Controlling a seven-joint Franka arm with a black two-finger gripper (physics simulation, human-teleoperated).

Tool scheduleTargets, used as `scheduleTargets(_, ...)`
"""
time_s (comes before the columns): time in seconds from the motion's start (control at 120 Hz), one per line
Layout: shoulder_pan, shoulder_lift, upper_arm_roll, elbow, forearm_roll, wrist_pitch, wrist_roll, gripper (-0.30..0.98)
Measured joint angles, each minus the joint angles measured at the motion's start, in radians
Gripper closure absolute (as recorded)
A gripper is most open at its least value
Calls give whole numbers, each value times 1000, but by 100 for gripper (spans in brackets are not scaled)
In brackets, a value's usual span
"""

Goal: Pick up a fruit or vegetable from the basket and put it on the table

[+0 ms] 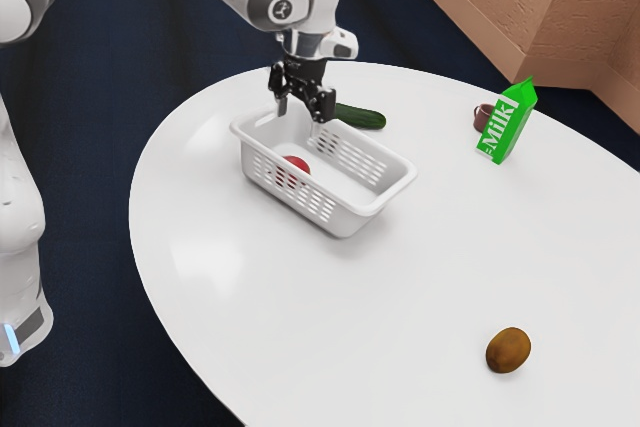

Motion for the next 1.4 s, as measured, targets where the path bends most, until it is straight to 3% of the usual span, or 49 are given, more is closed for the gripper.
scheduleTargets(1.4,4,171,-24,-65,-3,118,-66,0)
